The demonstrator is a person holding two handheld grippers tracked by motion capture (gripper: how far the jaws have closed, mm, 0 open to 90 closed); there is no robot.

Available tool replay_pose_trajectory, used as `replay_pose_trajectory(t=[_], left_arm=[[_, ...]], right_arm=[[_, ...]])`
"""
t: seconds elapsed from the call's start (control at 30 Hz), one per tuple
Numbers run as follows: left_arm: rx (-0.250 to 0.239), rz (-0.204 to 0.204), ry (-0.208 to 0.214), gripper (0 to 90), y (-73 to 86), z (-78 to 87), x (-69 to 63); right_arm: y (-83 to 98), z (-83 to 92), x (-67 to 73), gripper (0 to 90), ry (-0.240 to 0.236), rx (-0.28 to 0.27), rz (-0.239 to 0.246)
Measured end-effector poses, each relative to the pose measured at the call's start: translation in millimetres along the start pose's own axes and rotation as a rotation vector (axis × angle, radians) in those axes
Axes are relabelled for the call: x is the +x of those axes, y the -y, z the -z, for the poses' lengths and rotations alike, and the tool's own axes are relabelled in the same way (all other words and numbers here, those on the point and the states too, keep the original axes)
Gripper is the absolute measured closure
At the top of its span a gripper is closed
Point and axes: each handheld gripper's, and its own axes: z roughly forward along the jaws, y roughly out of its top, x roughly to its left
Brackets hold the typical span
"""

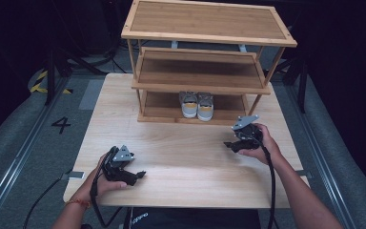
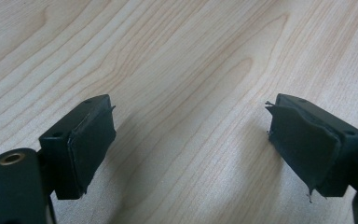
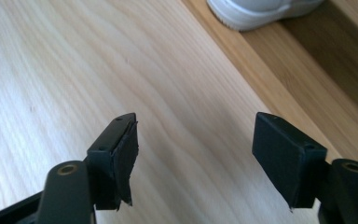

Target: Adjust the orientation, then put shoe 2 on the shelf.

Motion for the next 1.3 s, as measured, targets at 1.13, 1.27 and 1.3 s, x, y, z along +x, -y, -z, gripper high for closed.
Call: replay_pose_trajectory(t=[1.13, 1.27, 1.3], left_arm=[[0.001, 0.004, -0.012, 14.7, 0.3, 0.4, -1.2], [-0.001, 0.010, -0.015, 14.8, 0.5, 0.4, -1.9], [0.000, 0.007, -0.018, 14.8, 0.5, 0.5, -1.7]], right_arm=[[116.9, 44.6, 13.1, 26.4, 0.032, -0.050, -0.122], [136.0, 51.5, 12.1, 25.0, 0.031, -0.069, -0.179], [140.5, 52.7, 11.2, 24.8, 0.036, -0.068, -0.189]])
